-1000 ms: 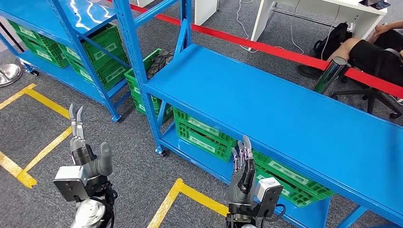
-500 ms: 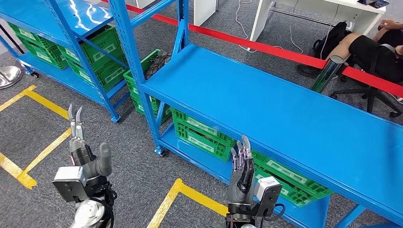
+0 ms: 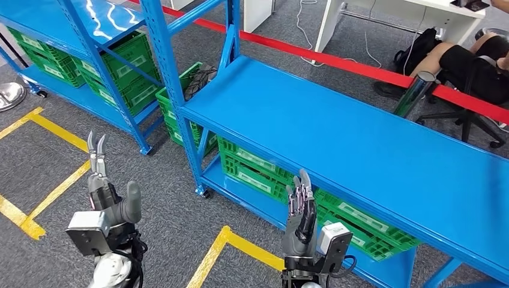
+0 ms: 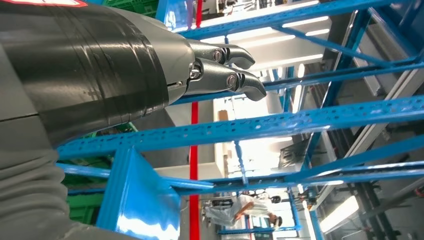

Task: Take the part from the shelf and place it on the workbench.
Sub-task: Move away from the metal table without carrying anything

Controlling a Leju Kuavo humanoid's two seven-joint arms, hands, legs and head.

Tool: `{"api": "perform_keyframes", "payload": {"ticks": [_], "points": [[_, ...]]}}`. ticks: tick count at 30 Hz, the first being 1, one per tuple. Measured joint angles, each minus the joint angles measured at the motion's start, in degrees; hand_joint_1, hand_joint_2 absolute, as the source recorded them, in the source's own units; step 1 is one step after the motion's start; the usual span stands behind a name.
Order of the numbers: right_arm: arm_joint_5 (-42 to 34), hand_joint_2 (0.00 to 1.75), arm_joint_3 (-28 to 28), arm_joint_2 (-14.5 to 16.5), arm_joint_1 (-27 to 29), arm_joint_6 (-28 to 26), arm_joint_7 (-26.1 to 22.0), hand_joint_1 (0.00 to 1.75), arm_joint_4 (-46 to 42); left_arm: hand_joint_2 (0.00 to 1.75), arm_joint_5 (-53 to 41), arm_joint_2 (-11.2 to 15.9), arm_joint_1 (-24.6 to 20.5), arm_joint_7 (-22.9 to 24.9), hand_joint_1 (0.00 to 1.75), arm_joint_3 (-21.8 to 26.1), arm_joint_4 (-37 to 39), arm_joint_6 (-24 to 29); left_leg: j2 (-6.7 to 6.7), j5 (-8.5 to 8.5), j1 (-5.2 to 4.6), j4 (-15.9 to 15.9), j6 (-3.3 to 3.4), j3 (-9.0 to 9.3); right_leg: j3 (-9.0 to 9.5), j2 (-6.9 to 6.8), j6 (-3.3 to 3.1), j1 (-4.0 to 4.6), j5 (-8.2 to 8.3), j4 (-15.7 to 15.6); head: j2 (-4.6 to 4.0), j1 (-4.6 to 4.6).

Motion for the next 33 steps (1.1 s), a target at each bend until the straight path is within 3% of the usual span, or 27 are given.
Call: {"api": "perform_keyframes", "payload": {"ticks": [2, 4, 5, 6, 7, 9, 12, 14, 16, 18, 19, 20, 21, 23, 24, 26, 29, 31, 33], "points": [[0.0, 0.00, 0.0, 0.0, 0.0, 0.0, 0.0, 0.00, 0.0, 0.00, 0.3, 0.0, 0.0, 0.1, 0.00, 0.0, 0.0, 0.1, 0.02, 0.05, -0.16, -0.2, 0.17, 0.17, -3.80, 0.02, -0.25, 0.04, -3.41, 7.7, 0.00, 0.66], [-0.1, 0.00, 0.1, -0.1, 0.1, 0.0, 0.0, 0.00, 0.1, 0.00, 0.6, 0.0, 0.0, 0.2, 0.00, 0.0, 0.0, 0.1, -0.09, -0.05, -0.49, -0.1, 0.24, 0.17, -6.85, 0.03, -0.54, 0.12, -4.83, 13.5, 0.00, 1.07], [-0.1, 0.00, 0.1, -0.1, 0.1, 0.0, 0.0, 0.00, 0.1, 0.00, 0.7, 0.0, 0.0, 0.2, 0.00, 0.0, 0.0, 0.1, -0.19, -0.13, -0.63, -0.1, 0.23, 0.23, -6.92, 0.03, -0.78, 0.19, -3.93, 13.2, 0.00, 1.15], [-0.1, 0.00, 0.1, -0.1, 0.1, 0.0, 0.1, 0.00, 0.1, 0.00, 0.8, 0.0, 0.0, 0.2, 0.00, 0.0, 0.0, 0.1, -0.30, -0.23, -0.72, 0.0, 0.19, 0.34, -5.89, 0.04, -1.13, 0.33, -2.08, 10.6, 0.00, 1.24], [-0.1, 0.00, 0.1, -0.1, 0.1, 0.0, 0.1, 0.00, 0.1, 0.00, 0.8, 0.0, 0.0, 0.2, 0.00, 0.0, 0.0, 0.1, -0.41, -0.36, -0.78, 0.0, 0.10, 0.51, -4.13, 0.06, -1.60, 0.52, 0.01, 6.5, 0.00, 1.34], [-0.1, 0.00, 0.2, -0.1, 0.0, -0.1, 0.2, 0.00, 0.1, 0.00, 0.9, -0.1, 0.0, 0.2, 0.00, 0.0, 0.0, 0.1, -0.53, -0.61, -0.87, 0.0, -0.26, 0.62, -0.76, 0.12, -2.53, 1.02, 2.23, -0.5, 0.00, 1.44], [0.1, 0.00, 0.3, -0.1, -0.1, -0.3, 0.9, 0.00, 0.0, 0.00, 1.1, -0.1, -0.1, 0.1, 0.00, 0.0, 0.0, 0.1, -0.49, -0.71, -0.68, -0.2, -1.26, 0.53, 0.70, 0.21, -3.31, 1.50, 2.11, -2.6, 0.00, 1.41], [0.4, 0.00, 0.4, 0.0, 0.0, -0.5, 1.4, 0.00, -0.1, 0.00, 1.2, -0.1, -0.1, 0.0, 0.00, 0.0, -0.1, 0.1, -0.20, -1.15, -0.64, 0.4, -1.87, 0.30, 1.52, 0.23, -3.83, 1.23, 2.19, -3.3, 0.00, 1.20], [0.7, 0.00, 0.6, 0.0, -0.2, -0.6, 1.8, 0.00, -0.3, 0.00, 1.3, -0.1, -0.2, -0.1, 0.00, 0.0, -0.1, 0.1, 0.14, -2.95, -0.63, 4.9, -2.26, -2.08, 2.55, 0.16, -4.27, 0.93, 2.10, -4.0, 0.00, 0.46], [0.8, 0.00, 0.8, 0.0, -0.3, -0.6, 2.1, 0.00, -0.4, 0.00, 1.4, 0.0, -0.2, -0.1, 0.00, 0.0, -0.1, 0.1, 0.30, -5.18, -0.56, 12.6, -2.47, -6.68, 2.97, 0.10, -4.45, 0.94, 1.67, -4.1, 0.00, -0.33], [0.8, 0.00, 0.9, 0.0, -0.2, -0.6, 2.1, 0.00, -0.4, 0.00, 1.4, 0.0, -0.1, -0.1, 0.00, 0.0, -0.1, 0.1, 0.37, -5.34, -0.52, 15.1, -2.53, -8.64, 3.17, 0.10, -4.43, 0.94, 1.39, -4.0, 0.00, -0.62], [0.8, 0.00, 0.9, -0.1, -0.2, -0.6, 2.2, 0.00, -0.4, 0.00, 1.4, 0.0, -0.1, -0.1, 0.00, 0.0, -0.1, 0.1, 0.44, -4.50, -0.48, 15.7, -2.55, -9.62, 3.47, 0.12, -4.36, 0.93, 1.07, -4.0, 0.00, -0.90], [0.8, 0.00, 1.0, -0.1, -0.2, -0.6, 2.2, 0.00, -0.4, 0.00, 1.4, 0.0, 0.0, -0.1, 0.00, 0.0, -0.1, 0.1, 0.50, -2.67, -0.44, 13.9, -2.54, -9.33, 3.90, 0.16, -4.22, 0.90, 0.69, -4.0, 0.00, -1.18], [0.8, 0.00, 1.0, -0.1, -0.2, -0.7, 2.2, 0.00, -0.4, 0.00, 1.4, 0.1, 0.0, -0.1, 0.00, 0.0, -0.1, 0.1, 0.74, 1.52, -0.43, 6.4, -2.54, -6.04, 4.73, 0.22, -3.67, 0.92, -0.31, -3.9, 0.00, -1.85], [0.8, 0.00, 1.0, -0.1, -0.3, -0.7, 2.2, 0.00, -0.4, 0.00, 1.4, 0.1, -0.1, -0.2, 0.00, 0.0, -0.1, 0.1, 0.81, 2.38, -0.47, 3.1, -2.37, -4.20, 4.93, 0.26, -3.29, 1.00, -0.89, -3.8, 0.00, -2.19], [0.8, 0.00, 1.1, -0.1, -0.4, -0.7, 2.2, 0.00, -0.5, 0.00, 1.4, 0.0, -0.1, -0.2, 0.00, -0.1, -0.2, 0.1, 0.77, 1.82, -0.62, 0.5, -1.77, -2.28, 5.26, 0.24, -2.51, 1.22, -1.51, -3.8, 0.00, -2.42], [0.8, 0.00, 1.2, -0.2, -0.5, -0.7, 2.2, 0.00, -0.6, 0.00, 1.4, 0.0, 0.0, -0.2, 0.00, 0.0, -0.2, 0.0, 0.34, 1.01, -0.57, 0.2, -0.54, -1.41, 5.58, 0.18, -1.67, 1.09, -1.83, -2.3, 0.00, -1.97], [0.8, 0.00, 1.3, -0.2, -0.7, -0.7, 2.2, 0.00, -0.7, 0.00, 1.4, -0.1, 0.0, -0.2, 0.00, 0.0, -0.3, -0.1, 0.14, 0.42, -0.67, 0.2, 0.04, -0.62, 2.22, 0.17, -1.37, 0.99, -3.21, 2.9, 0.00, -1.35], [0.7, 0.00, 1.4, -0.3, -0.6, -0.7, 2.2, 0.00, -0.7, 0.00, 1.4, -0.1, 0.0, -0.2, 0.00, 0.0, -0.3, -0.1, 0.04, -0.38, -1.00, 0.2, 0.38, 0.14, -2.91, 0.17, -1.40, 1.10, -5.53, 10.2, 0.00, -0.59]]}}
